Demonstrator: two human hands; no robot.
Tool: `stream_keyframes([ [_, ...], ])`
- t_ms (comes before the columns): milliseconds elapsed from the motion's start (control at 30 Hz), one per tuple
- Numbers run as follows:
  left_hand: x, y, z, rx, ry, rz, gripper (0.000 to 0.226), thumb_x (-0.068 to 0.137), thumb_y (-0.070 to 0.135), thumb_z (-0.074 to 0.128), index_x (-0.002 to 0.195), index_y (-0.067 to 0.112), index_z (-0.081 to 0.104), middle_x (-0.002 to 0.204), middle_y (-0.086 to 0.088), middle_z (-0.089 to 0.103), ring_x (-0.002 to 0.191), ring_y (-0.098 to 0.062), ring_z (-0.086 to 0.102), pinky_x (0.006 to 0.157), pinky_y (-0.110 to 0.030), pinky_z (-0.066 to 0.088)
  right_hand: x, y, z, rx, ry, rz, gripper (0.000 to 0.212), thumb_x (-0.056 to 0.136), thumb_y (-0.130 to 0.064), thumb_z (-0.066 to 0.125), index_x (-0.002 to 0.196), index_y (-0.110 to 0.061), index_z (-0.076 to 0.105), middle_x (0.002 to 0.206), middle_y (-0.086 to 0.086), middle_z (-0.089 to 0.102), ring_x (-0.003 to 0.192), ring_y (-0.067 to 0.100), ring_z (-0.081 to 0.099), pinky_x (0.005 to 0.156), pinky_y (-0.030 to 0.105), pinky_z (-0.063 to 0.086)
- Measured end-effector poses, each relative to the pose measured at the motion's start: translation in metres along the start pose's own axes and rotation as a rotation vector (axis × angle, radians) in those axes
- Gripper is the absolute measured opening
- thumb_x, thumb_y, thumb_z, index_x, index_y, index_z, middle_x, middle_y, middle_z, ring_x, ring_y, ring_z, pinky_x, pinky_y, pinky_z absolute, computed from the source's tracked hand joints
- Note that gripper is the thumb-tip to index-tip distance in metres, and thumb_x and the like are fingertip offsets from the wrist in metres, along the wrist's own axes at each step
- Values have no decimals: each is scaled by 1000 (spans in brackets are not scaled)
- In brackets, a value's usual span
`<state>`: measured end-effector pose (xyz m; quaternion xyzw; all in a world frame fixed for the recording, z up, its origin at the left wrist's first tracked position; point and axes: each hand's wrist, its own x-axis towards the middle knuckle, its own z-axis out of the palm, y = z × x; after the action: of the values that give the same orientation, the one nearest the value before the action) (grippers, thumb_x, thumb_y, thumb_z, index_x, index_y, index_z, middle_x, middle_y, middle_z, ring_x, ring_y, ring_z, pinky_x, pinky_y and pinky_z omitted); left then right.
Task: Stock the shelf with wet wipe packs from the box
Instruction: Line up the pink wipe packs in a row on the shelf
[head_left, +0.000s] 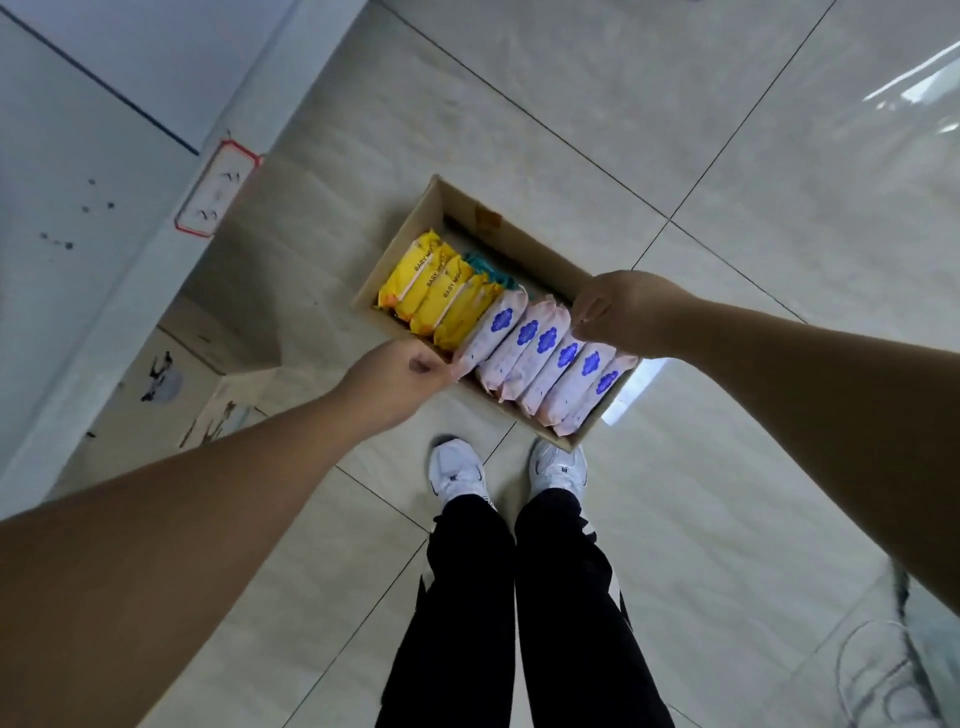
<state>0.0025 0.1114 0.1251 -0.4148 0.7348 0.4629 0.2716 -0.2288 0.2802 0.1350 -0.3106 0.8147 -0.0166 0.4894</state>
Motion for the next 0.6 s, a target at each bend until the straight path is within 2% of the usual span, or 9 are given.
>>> stream_keyframes([
  [133,33,-25,21,31,28,-38,33,80,57,74,90,26,66,88,15,66,86,-5,64,66,-23,43,41,9,25,-90,-18,-48,35,91,-33,68,126,-30,63,129,-6,62,112,20,59,87,29,44],
  [267,65,-41,39,138,62,-14,55,72,64,76,109,27,63,108,9,67,105,-15,63,87,-36,52,75,12,43,-159,19,-59,42,92,-31,66,133,-31,58,126,-1,63,109,24,60,84,32,48],
  [333,76,-44,48,231,108,14,65,69,67,76,118,27,61,114,8,67,113,-21,58,94,-41,48,87,11,49,-164,14,-53,44,93,-29,66,135,-35,54,120,-1,64,101,23,59,77,32,48],
  [400,84,-44,58,287,144,26,65,70,67,76,120,28,59,114,9,65,116,-25,52,92,-39,41,97,10,54,-240,-37,-47,47,95,-31,63,139,-40,48,115,-2,63,98,22,61,75,33,50],
  [467,90,-44,70,332,179,47,63,70,66,74,117,29,56,113,10,65,116,-25,50,91,-41,35,106,9,55,-346,-90,-48,49,98,-35,58,143,-41,42,116,2,64,99,25,63,82,37,56],
  [533,95,-47,82,386,219,73,61,70,66,72,115,28,55,111,8,65,115,-25,51,90,-42,32,115,6,56,-430,-115,-69,47,100,-33,54,144,-35,41,116,6,64,100,29,63,86,41,56],
  [600,96,-50,91,444,256,87,57,74,64,70,113,26,54,109,5,65,112,-26,53,88,-42,31,121,4,59,-470,-84,-112,38,100,-27,53,138,-27,49,115,9,65,100,33,63,85,43,54],
])
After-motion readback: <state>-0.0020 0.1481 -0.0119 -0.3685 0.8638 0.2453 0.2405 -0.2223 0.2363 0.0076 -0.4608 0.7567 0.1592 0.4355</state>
